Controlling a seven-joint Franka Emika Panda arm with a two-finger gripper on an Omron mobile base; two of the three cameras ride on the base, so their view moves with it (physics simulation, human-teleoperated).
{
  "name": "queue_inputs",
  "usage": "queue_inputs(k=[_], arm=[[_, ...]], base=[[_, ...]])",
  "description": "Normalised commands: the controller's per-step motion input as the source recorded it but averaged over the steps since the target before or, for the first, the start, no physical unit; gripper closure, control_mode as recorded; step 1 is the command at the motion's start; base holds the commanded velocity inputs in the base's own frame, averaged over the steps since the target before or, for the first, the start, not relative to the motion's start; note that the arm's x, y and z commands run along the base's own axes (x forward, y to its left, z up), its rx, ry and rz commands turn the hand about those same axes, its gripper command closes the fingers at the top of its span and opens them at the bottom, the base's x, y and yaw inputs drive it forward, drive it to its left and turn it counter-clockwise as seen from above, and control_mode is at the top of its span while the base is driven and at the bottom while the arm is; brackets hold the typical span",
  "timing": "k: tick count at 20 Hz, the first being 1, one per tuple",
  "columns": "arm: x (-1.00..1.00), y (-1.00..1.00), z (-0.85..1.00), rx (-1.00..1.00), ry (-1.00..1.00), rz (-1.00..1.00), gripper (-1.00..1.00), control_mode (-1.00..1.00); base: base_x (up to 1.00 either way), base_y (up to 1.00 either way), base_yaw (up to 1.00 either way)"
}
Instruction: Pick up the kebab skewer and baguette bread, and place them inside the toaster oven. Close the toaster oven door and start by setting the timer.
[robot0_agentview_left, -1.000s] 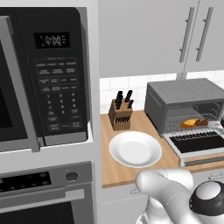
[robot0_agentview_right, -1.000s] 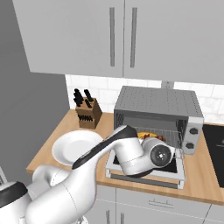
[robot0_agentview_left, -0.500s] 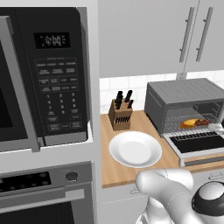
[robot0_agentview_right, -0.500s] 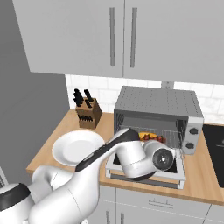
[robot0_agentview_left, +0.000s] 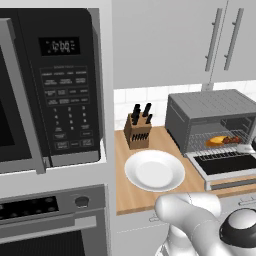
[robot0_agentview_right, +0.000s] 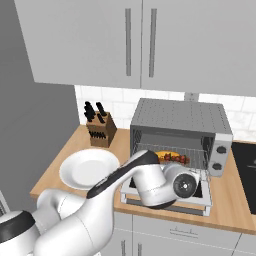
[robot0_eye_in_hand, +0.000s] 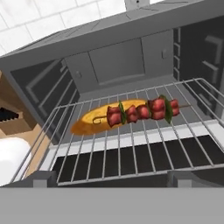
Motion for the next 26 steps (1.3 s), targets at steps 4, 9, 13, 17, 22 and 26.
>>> queue_inputs(k=[4,9,13,17,22,26], arm=[[0.00,0.00,-0.10,0.00,0.00,0.00,-1.00,-1.00],[0.00,0.00,-0.03,0.00,0.00,0.00,-1.00,-1.00],[0.00,0.00,-0.09,0.00,0.00,0.00,-1.00,-1.00],[0.00,0.00,-0.07,-0.01,-0.03,0.00,-1.00,-1.00],[0.00,0.00,-0.08,-0.13,-0.05,0.00,-1.00,-1.00],[0.00,0.00,-0.19,-0.25,-0.04,0.00,-1.00,-1.00]], base=[[0.00,0.00,0.00],[0.00,0.00,0.00],[0.00,0.00,0.00],[0.00,0.00,0.00],[0.00,0.00,0.00],[0.00,0.00,0.00]])
